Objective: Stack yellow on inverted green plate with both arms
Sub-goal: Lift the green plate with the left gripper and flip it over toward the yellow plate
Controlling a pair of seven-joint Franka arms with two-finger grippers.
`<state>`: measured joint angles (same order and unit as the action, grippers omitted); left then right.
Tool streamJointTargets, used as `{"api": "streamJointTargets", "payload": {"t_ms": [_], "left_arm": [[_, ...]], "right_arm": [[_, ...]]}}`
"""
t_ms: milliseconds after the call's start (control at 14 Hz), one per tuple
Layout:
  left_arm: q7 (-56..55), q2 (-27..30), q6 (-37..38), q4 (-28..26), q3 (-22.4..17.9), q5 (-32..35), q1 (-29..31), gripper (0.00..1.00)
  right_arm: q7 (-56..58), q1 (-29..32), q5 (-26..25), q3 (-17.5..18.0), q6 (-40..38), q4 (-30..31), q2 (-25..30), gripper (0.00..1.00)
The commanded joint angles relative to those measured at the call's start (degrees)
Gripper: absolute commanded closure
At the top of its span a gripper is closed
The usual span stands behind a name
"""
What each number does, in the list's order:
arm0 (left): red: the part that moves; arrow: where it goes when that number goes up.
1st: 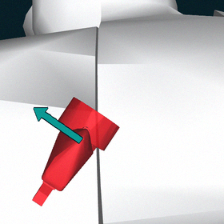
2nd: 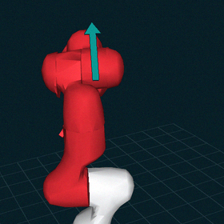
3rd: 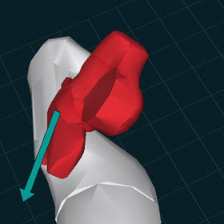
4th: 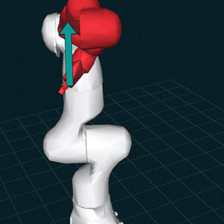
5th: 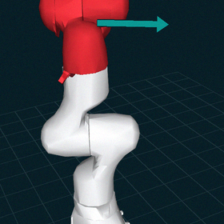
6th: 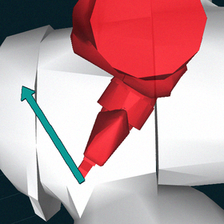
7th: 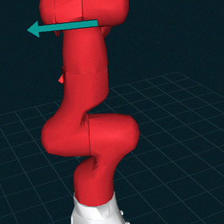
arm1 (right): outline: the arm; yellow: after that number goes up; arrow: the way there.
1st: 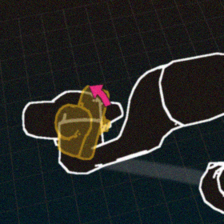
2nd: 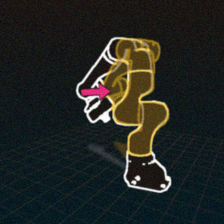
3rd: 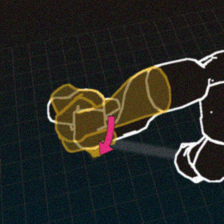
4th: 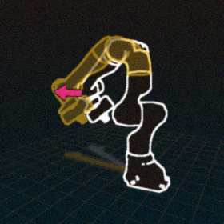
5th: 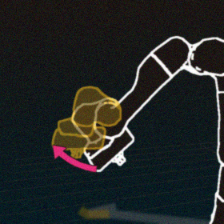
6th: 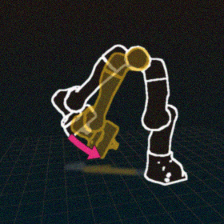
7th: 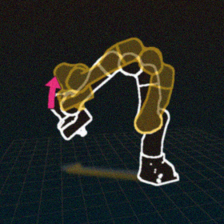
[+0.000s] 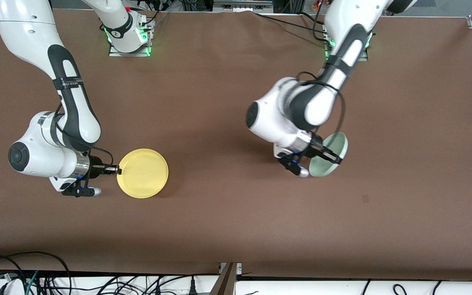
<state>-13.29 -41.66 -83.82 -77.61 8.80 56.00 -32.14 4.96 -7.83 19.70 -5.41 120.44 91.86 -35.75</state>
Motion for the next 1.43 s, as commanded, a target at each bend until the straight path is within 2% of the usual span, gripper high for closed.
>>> {"api": "streamJointTargets", "payload": {"t_ms": [0,214,429,786,857,929,1071,1357], "left_arm": [[-8.8,-1.9,4.2,0.4,-1.1,2.5,-4.2,1.00],[-20.8,-4.6,5.6,0.4,-1.1,2.6,-9.8,1.00],[-24.7,-7.6,5.5,0.9,-1.2,2.4,-14.3,1.00],[-33.3,-8.3,3.9,1.8,-0.2,-1.1,-15.9,1.00],[-33.3,-8.5,2.7,3.1,-0.2,-2.8,-16.4,0.77],[-33.4,-8.5,2.3,3.6,-0.2,-4.0,-16.4,0.01],[-33.5,-8.3,0.1,4.1,-0.1,-6.8,-16.3,0.00],[-38.1,-7.8,-5.9,10.4,-0.3,-19.8,-13.9,0.00]], "right_arm": [[0.0,0.1,1.3,0.1,-1.2,-1.0,-0.4,1.00],[0.4,0.1,1.2,0.1,-1.3,-0.8,-0.4,1.00],[0.3,-0.1,1.1,0.1,-1.3,-0.8,-0.4,1.00],[0.1,-0.2,1.1,0.1,-1.3,-0.4,-0.5,1.00],[0.1,-0.2,1.1,0.1,-1.3,-0.4,-0.5,1.00],[0.1,-0.2,1.1,0.1,-1.3,-0.4,-0.5,1.00],[0.1,-0.2,1.1,0.1,-1.3,-0.4,-0.5,1.00],[0.0,-0.2,1.1,0.1,-1.3,-0.3,-0.5,1.00]]}}
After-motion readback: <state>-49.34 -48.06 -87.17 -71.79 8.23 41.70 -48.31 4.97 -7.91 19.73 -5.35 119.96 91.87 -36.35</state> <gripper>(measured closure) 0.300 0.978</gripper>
